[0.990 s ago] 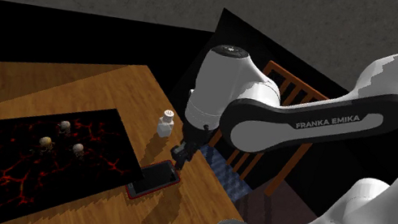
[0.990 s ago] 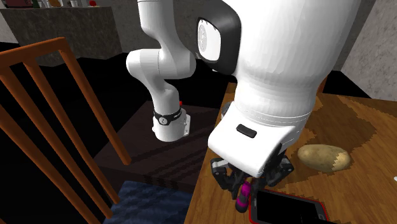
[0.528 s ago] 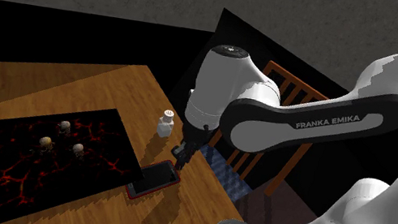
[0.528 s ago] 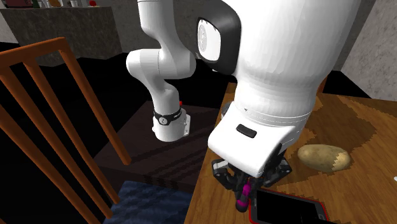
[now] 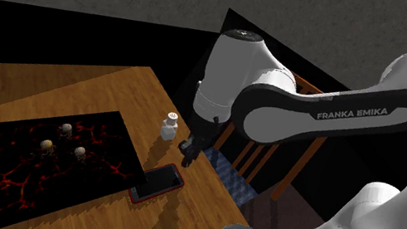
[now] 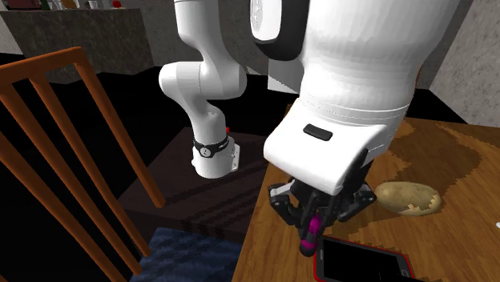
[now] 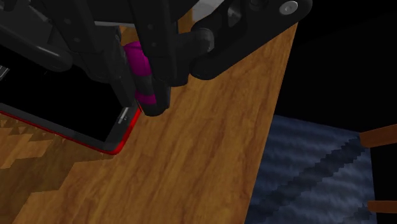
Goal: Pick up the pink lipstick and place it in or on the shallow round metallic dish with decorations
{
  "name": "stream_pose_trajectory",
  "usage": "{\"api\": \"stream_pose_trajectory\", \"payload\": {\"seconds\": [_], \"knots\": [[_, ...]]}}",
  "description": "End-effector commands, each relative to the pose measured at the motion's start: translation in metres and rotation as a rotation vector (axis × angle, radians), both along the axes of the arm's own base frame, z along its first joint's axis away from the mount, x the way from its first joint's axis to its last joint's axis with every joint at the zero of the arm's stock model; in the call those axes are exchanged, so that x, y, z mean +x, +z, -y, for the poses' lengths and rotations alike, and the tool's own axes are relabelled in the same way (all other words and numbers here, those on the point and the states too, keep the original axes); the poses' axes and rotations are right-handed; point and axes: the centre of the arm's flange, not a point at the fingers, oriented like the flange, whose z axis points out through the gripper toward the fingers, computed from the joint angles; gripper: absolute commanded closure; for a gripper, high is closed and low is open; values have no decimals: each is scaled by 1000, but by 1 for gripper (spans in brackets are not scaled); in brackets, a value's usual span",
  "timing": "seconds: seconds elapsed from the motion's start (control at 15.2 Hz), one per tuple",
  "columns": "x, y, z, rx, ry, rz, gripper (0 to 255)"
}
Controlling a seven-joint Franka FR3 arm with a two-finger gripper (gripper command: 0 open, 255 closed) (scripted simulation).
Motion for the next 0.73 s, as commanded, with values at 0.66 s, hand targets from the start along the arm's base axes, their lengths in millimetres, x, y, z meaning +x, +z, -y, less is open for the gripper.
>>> {"api": "stream_pose_trajectory", "payload": {"seconds": [0.66], "knots": [[0,63,0,0,0,0,255]]}}
